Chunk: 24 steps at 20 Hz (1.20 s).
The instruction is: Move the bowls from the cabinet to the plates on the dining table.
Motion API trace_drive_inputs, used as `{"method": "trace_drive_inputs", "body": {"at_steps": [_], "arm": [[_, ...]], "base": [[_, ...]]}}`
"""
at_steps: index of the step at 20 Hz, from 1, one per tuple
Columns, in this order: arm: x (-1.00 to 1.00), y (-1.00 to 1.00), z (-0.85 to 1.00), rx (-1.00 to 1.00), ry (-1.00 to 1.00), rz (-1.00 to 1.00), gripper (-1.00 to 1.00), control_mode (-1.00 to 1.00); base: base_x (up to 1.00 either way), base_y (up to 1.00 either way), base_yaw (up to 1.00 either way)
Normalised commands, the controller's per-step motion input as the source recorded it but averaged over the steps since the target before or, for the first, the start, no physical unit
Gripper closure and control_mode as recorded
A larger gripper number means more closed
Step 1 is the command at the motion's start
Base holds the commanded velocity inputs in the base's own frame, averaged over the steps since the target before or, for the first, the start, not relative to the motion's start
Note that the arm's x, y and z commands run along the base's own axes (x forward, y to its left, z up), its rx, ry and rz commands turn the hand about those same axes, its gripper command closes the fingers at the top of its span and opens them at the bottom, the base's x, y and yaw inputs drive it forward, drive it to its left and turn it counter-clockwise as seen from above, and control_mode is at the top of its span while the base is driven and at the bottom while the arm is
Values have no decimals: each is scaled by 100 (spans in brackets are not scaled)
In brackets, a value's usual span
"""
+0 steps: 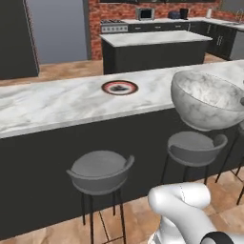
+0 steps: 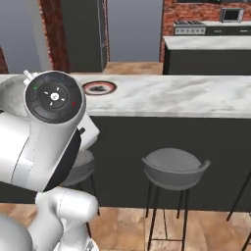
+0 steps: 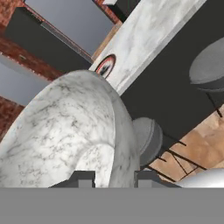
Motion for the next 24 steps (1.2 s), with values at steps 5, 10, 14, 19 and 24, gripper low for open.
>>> {"method": "trace_drive_inputs", "body": {"at_steps": [5,10,14,19,24], "arm": [[0,0,0,0,0,0,100,100],[0,0,0,0,0,0,100,100],[0,0,0,0,0,0,100,100],[0,0,0,0,0,0,100,100],[0,0,0,0,0,0,100,100]], "base": [[67,74,-23],[39,69,9],[32,56,40],[35,23,50],[17,1,10]]}}
